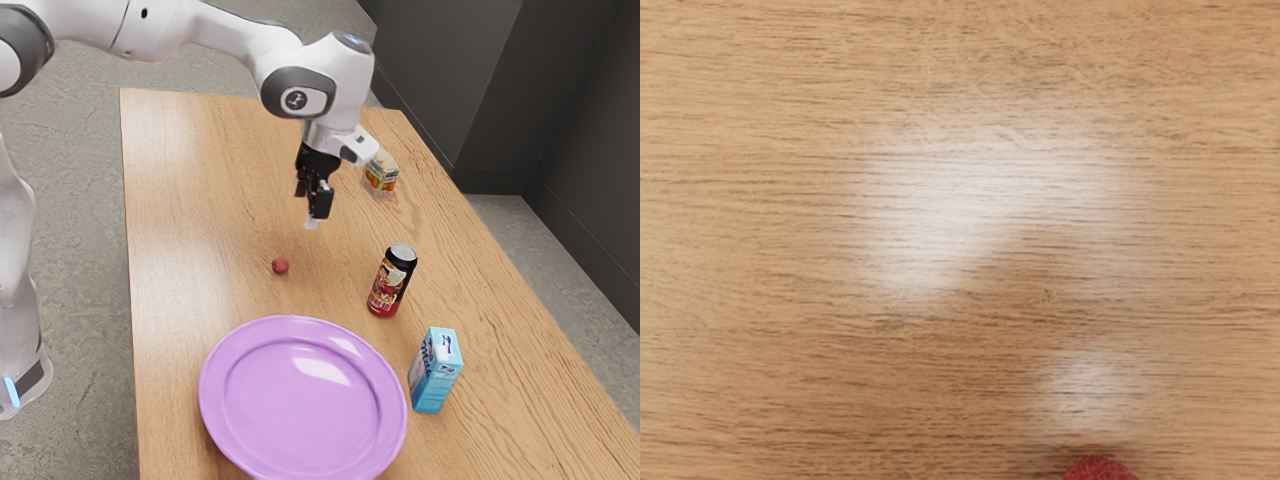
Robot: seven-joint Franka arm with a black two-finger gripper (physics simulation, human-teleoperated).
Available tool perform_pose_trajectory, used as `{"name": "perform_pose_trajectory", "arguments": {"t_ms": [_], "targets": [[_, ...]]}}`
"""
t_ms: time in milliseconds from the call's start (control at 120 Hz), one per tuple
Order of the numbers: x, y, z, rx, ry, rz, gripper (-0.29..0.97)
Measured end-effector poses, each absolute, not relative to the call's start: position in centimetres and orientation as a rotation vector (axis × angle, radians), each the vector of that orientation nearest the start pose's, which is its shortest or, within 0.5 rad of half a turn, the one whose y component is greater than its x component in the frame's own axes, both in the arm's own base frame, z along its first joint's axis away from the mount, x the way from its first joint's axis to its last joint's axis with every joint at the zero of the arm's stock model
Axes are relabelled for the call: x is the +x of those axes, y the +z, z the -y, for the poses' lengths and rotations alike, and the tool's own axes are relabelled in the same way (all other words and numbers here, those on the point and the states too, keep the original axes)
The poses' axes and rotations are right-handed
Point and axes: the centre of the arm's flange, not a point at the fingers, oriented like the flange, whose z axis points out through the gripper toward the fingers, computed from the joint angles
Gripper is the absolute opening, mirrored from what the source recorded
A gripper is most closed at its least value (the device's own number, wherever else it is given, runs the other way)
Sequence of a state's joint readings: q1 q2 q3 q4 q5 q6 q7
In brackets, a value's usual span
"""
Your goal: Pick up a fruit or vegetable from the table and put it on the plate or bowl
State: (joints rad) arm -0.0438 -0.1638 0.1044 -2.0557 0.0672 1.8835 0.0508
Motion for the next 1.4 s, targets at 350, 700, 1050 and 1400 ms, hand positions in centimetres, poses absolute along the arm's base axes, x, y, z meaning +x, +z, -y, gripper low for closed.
{"name": "perform_pose_trajectory", "arguments": {"t_ms": [350, 700, 1050, 1400], "targets": [[47.7, 51.8, -1.0, -3.117, -0.083, -0.083, 0.68], [46.4, 48.2, -0.6, -3.122, -0.033, -0.095, 0.68], [46.0, 45.8, 0.0, -3.119, -0.027, -0.11, 0.68], [45.9, 44.4, 0.9, -3.114, -0.054, -0.135, 0.68]]}}
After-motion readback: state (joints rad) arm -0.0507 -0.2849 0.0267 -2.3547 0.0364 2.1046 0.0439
